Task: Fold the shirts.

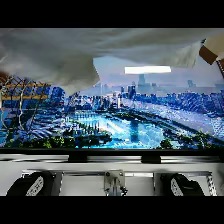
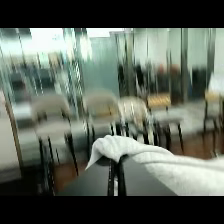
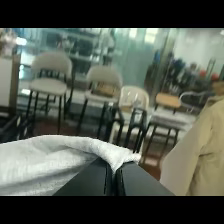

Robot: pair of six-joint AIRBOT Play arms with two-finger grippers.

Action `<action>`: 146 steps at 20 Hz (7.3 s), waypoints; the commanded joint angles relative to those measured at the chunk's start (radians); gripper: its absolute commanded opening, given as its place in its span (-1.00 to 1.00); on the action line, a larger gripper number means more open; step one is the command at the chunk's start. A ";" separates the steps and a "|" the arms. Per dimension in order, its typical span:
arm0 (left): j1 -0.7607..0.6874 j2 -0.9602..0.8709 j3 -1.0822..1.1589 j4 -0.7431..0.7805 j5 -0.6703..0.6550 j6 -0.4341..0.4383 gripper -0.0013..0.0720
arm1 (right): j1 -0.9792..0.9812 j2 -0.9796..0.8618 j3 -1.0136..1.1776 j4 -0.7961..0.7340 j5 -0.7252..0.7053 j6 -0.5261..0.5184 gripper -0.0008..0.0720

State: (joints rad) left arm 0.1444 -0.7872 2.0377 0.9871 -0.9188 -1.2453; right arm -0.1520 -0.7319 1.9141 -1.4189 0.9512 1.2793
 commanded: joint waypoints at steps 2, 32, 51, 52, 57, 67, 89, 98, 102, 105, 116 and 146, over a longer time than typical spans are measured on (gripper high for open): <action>0.001 0.218 -0.023 0.167 0.040 -0.103 -0.88 | 0.001 0.121 0.058 -0.080 0.162 0.023 -0.78; -0.134 -0.905 -0.600 -0.035 0.515 -0.015 -0.87 | 0.025 -0.942 -0.467 0.034 -0.529 0.161 -0.77; -0.047 -1.007 -0.545 0.024 -0.219 0.044 -0.87 | 0.030 -0.954 -0.528 -0.004 0.169 0.254 -0.77; -0.040 -1.007 -0.545 0.027 -0.220 0.036 -0.87 | 0.027 -0.953 -0.528 -0.013 0.168 0.254 -0.77; -0.018 -1.008 -0.545 0.027 -0.223 0.021 -0.87 | 0.027 -0.952 -0.528 -0.044 0.168 0.243 -0.77; 0.000 -1.040 -0.517 0.023 -0.454 -0.044 0.70 | 0.027 -0.919 -0.480 -0.093 0.298 0.175 0.32; 0.029 -0.427 -1.493 -0.043 -0.223 0.100 0.22 | -0.274 -0.452 -0.834 0.072 0.510 0.053 0.32; 0.005 -0.425 -1.478 -0.042 -0.253 0.112 -0.87 | -0.275 -0.452 -1.154 0.201 0.426 -0.099 0.75; 0.005 -0.417 -1.472 -0.046 -0.267 0.112 -0.87 | -0.275 -0.452 -1.224 0.174 0.298 -0.098 0.75; 0.005 -0.417 -1.472 -0.046 -0.267 0.112 -0.87 | -0.274 -0.469 -1.224 0.218 0.253 -0.096 0.75; 0.010 -0.417 -1.349 -0.041 -0.299 0.112 -0.87 | -0.078 -0.464 -1.159 0.089 0.117 -0.038 -0.78; 0.017 -1.080 -0.298 -0.031 -0.395 -0.121 0.54 | -0.152 -0.968 -0.640 0.555 -0.035 -0.160 0.76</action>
State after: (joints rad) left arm 0.1593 -1.8763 1.7264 0.9619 -1.2728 -1.3628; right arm -0.2516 -1.6543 1.2728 -1.1564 0.8555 1.2423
